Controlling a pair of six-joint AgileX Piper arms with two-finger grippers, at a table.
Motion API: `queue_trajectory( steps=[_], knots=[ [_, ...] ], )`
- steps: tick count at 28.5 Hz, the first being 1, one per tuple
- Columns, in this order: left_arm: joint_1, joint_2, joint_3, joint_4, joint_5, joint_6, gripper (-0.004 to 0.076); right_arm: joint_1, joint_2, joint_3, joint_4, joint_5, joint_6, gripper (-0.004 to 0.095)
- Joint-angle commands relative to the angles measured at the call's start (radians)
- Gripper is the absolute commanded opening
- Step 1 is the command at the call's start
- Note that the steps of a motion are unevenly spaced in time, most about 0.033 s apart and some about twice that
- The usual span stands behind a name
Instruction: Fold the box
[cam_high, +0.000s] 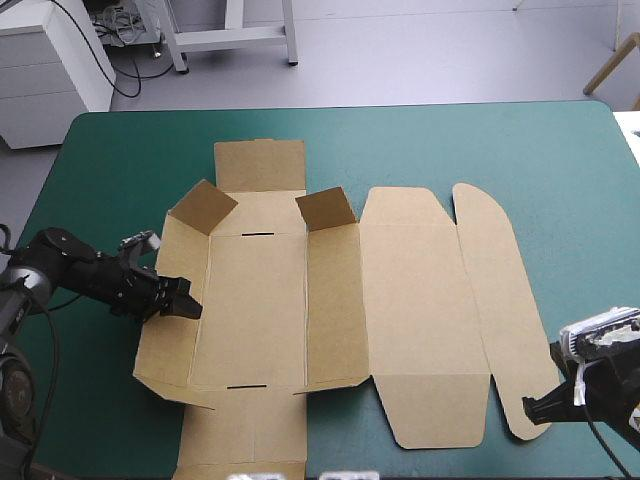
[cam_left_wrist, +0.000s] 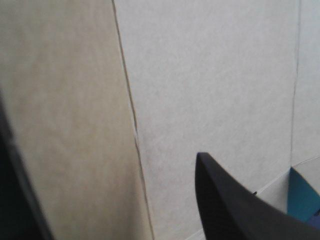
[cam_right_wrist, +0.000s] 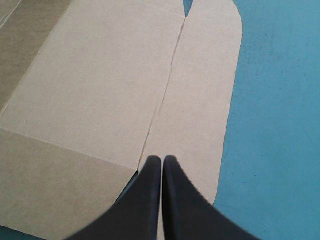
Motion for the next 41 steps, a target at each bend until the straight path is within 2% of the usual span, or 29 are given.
queue_trajectory(
  steps=[1, 3, 4, 19, 22, 34, 41],
  knots=[
    [-0.055, -0.024, -0.026, 0.026, 0.062, -0.028, 0.0217, -0.005, 0.008, -0.023, 0.006, -0.056, -0.017, -0.0004],
    [-0.065, -0.024, -0.038, 0.045, 0.060, -0.028, 0.0087, -0.005, 0.008, -0.023, 0.006, -0.053, -0.017, -0.0004],
    [-0.063, -0.024, -0.051, 0.045, 0.060, -0.028, -0.0008, -0.005, 0.008, -0.023, 0.006, -0.047, -0.017, -0.0004],
    [-0.063, -0.024, -0.131, 0.006, -0.017, -0.096, -0.0010, -0.005, 0.008, -0.023, 0.009, -0.022, -0.017, -0.0004],
    [-0.078, -0.024, -0.206, 0.030, 0.007, -0.027, -0.0010, -0.005, 0.008, -0.023, 0.038, -0.018, -0.013, -0.0004],
    [-0.380, 0.022, -0.587, 0.541, 0.033, -0.084, -0.0010, -0.005, 0.008, -0.023, 0.061, -0.059, -0.022, -0.0004],
    [-0.602, 0.083, -0.726, 0.826, 0.074, -0.084, -0.0010, -0.005, 0.008, -0.023, 0.058, -0.056, -0.042, -0.0004]
  ],
)
